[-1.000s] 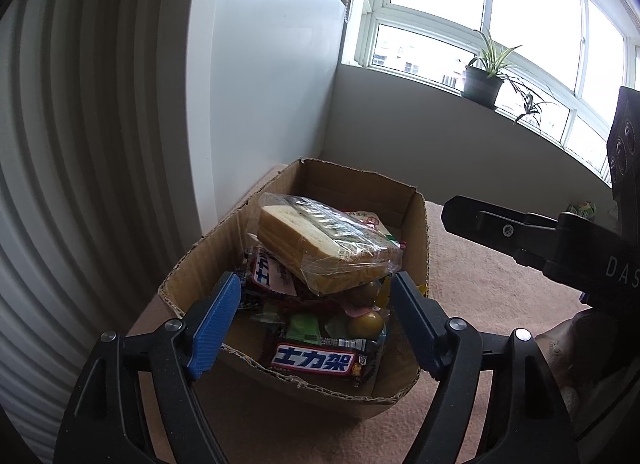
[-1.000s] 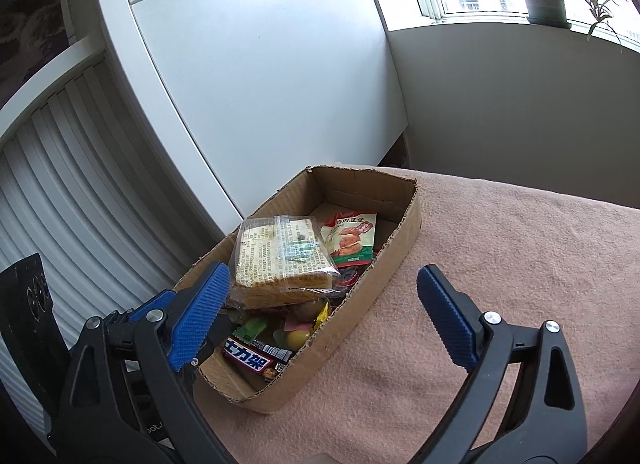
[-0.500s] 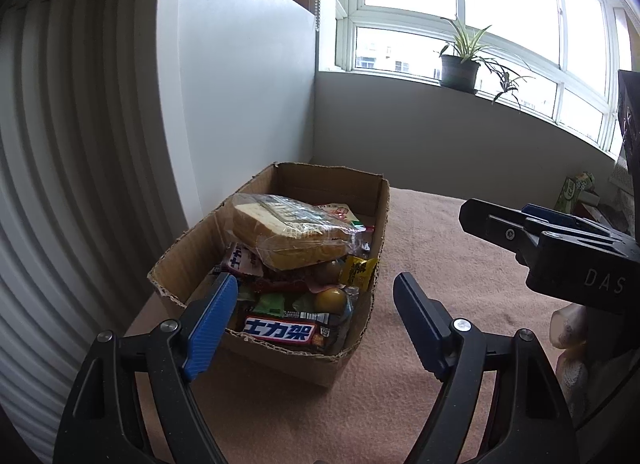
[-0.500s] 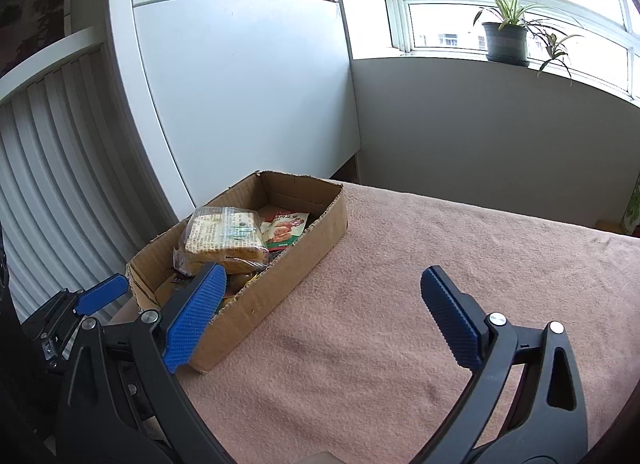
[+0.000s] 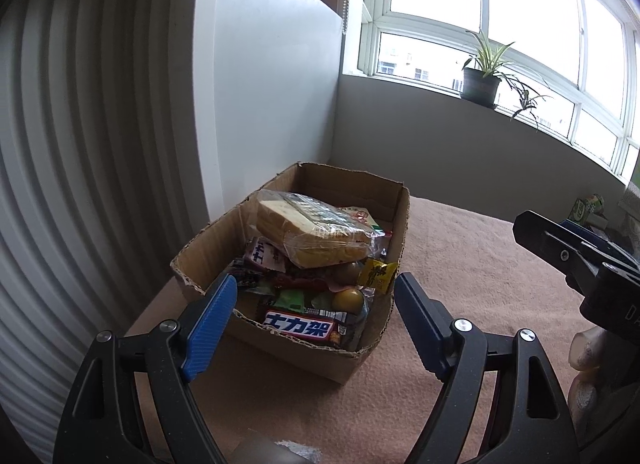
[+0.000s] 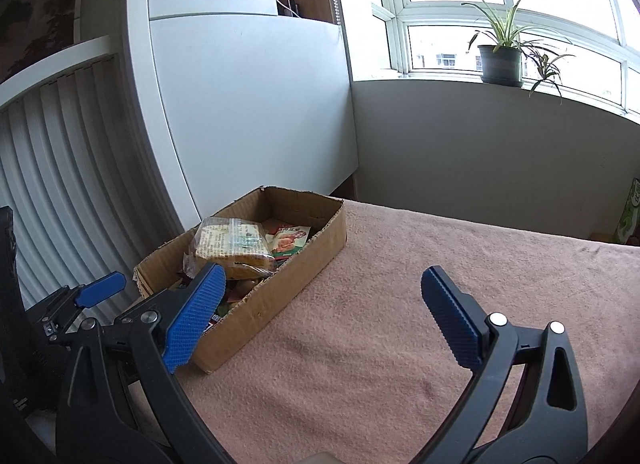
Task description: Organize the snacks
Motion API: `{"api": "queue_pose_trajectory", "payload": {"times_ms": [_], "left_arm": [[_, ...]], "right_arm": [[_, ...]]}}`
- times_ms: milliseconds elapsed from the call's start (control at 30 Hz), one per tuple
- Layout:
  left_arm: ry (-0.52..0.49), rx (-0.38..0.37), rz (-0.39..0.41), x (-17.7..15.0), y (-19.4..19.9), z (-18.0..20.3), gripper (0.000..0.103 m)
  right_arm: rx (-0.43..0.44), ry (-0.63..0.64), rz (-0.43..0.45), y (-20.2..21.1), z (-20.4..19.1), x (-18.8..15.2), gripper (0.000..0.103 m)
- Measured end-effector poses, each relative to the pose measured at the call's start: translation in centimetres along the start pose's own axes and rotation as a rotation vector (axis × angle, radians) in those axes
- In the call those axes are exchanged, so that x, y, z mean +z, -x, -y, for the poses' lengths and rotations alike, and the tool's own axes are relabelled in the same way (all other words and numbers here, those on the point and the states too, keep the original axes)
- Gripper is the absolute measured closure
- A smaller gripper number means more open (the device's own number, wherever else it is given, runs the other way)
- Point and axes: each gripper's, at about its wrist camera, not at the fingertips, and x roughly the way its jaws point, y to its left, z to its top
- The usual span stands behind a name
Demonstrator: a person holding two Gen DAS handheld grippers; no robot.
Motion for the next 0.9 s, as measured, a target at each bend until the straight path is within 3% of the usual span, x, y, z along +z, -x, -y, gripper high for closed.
{"api": "queue_pose_trajectory", "payload": {"times_ms": [900], "left_arm": [[-0.006, 0.017, 0.005, -0.01, 0.13, 0.04, 0.022]], "right_arm": [[-0.008, -0.006, -0.013, -0.20, 0.10, -0.20, 0.002]]}}
